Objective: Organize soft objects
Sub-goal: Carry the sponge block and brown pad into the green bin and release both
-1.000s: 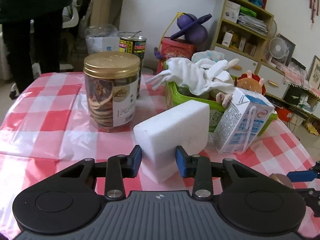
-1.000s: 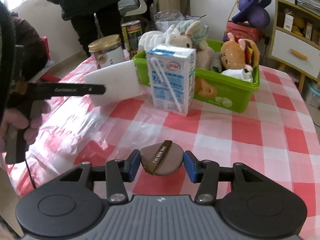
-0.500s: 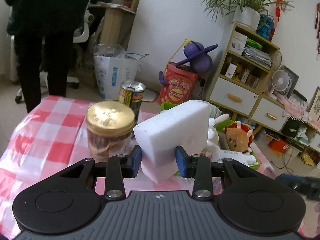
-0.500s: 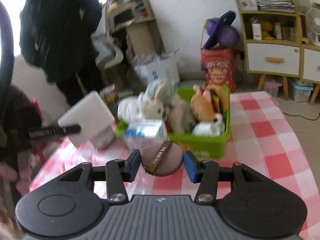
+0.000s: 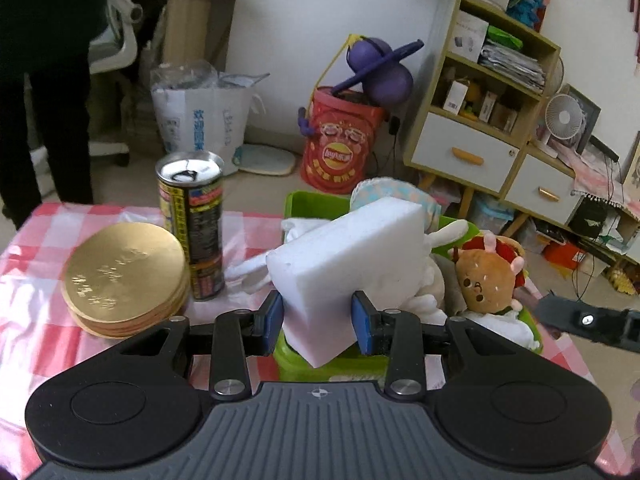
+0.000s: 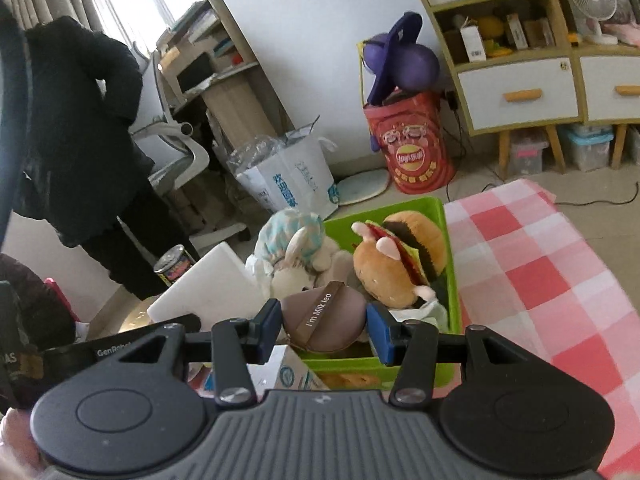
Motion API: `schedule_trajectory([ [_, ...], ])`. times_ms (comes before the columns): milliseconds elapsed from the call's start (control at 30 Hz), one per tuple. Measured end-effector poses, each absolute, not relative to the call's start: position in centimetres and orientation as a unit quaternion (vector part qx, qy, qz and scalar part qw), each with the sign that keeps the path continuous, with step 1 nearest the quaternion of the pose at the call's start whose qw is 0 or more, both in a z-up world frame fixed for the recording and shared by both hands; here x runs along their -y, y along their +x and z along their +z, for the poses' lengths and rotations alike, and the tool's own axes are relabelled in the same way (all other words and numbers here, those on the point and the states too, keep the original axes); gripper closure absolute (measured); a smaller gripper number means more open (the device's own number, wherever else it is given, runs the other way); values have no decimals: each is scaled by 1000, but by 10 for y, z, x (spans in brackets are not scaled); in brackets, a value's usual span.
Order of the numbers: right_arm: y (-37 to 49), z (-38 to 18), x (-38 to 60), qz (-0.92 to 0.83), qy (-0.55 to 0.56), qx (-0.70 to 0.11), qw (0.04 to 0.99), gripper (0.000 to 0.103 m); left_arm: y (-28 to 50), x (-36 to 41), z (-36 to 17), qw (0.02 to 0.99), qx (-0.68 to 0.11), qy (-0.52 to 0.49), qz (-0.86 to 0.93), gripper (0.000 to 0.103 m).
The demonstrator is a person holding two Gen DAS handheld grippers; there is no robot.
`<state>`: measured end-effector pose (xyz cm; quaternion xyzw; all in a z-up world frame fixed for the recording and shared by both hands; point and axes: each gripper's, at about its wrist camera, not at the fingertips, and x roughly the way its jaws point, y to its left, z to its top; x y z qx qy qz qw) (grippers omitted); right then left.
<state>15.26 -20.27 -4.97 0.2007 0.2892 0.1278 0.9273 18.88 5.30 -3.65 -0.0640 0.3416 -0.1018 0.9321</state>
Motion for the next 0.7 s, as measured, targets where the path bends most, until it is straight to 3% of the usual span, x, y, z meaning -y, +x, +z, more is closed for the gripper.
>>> schedule_trajectory([
  [400,172,-83,204,100,212,-327,915,81,198,-47,-53,928,-353,-55,-104,64],
  [533,167,-79,206,99,216,-328,914,79,194,-45,-52,929,-351,-52,-106,57],
  [700,163,-67,209,96,218,-333,912,68,185,-43,-43,930,-348,-53,-108,37],
])
